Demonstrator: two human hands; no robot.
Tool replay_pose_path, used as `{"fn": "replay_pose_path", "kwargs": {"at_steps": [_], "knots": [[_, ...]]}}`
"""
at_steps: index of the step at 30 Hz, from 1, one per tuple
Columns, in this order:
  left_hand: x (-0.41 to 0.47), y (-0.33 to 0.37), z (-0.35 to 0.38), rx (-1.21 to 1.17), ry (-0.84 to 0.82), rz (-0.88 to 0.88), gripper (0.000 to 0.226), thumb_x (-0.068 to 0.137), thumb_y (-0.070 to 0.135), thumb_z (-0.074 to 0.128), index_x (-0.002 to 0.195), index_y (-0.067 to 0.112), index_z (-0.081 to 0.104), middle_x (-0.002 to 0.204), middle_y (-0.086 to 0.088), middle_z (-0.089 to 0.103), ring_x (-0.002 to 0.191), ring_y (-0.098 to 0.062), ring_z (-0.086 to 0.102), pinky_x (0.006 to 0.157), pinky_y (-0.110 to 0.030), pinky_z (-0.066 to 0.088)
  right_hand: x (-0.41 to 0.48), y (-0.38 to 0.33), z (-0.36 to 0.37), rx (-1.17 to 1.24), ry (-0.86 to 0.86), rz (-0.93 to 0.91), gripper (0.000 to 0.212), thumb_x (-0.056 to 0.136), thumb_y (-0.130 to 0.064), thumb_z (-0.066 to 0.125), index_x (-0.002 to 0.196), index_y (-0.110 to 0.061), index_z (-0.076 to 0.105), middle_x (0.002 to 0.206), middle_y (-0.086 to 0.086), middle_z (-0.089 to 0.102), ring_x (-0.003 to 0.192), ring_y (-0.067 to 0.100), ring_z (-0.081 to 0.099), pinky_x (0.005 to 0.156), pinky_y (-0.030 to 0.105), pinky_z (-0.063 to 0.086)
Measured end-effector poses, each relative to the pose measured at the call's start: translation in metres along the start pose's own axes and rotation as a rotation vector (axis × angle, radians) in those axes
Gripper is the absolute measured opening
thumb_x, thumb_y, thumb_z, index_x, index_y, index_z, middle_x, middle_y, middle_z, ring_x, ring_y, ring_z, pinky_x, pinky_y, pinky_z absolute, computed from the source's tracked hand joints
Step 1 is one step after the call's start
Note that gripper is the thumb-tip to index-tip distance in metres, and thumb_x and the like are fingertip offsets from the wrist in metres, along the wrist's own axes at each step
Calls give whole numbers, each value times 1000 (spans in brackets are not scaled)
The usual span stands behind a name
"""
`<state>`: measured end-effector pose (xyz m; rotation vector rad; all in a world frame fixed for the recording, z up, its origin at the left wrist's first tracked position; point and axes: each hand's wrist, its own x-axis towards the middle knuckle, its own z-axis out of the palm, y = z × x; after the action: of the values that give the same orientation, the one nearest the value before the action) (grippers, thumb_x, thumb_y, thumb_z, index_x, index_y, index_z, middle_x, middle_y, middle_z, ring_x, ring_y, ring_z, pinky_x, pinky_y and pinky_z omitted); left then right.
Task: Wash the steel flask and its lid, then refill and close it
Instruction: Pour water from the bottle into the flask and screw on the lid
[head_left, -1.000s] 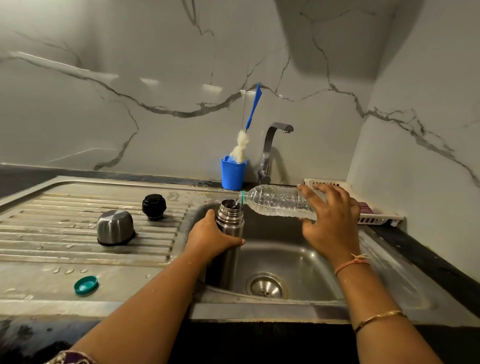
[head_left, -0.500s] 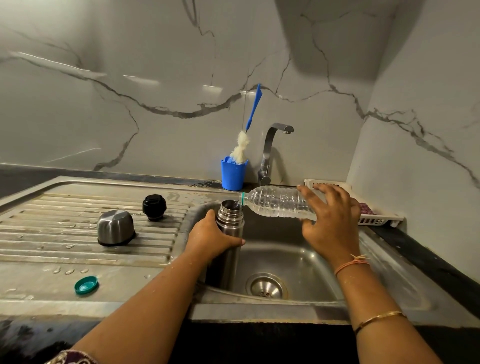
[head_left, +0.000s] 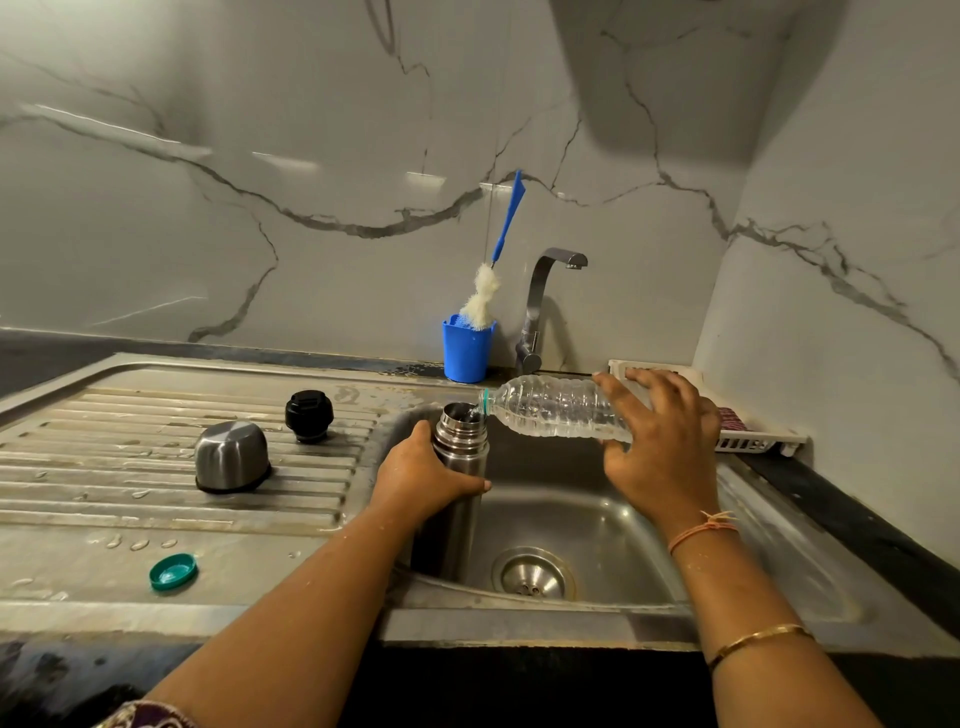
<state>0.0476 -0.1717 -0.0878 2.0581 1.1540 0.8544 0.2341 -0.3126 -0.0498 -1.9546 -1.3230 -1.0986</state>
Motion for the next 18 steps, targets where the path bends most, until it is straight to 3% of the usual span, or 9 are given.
{"fn": "replay_pose_path", "kwargs": {"at_steps": [18], "knots": [[-1, 1, -1, 14, 5, 8, 73, 59, 40, 87, 118, 21, 49, 114, 4, 62, 98, -11, 55, 85, -27, 48, 0, -1, -1, -11, 11, -8, 74, 53, -6, 74, 124, -23, 60, 119, 12, 58, 117, 34, 46, 90, 56, 37]]}}
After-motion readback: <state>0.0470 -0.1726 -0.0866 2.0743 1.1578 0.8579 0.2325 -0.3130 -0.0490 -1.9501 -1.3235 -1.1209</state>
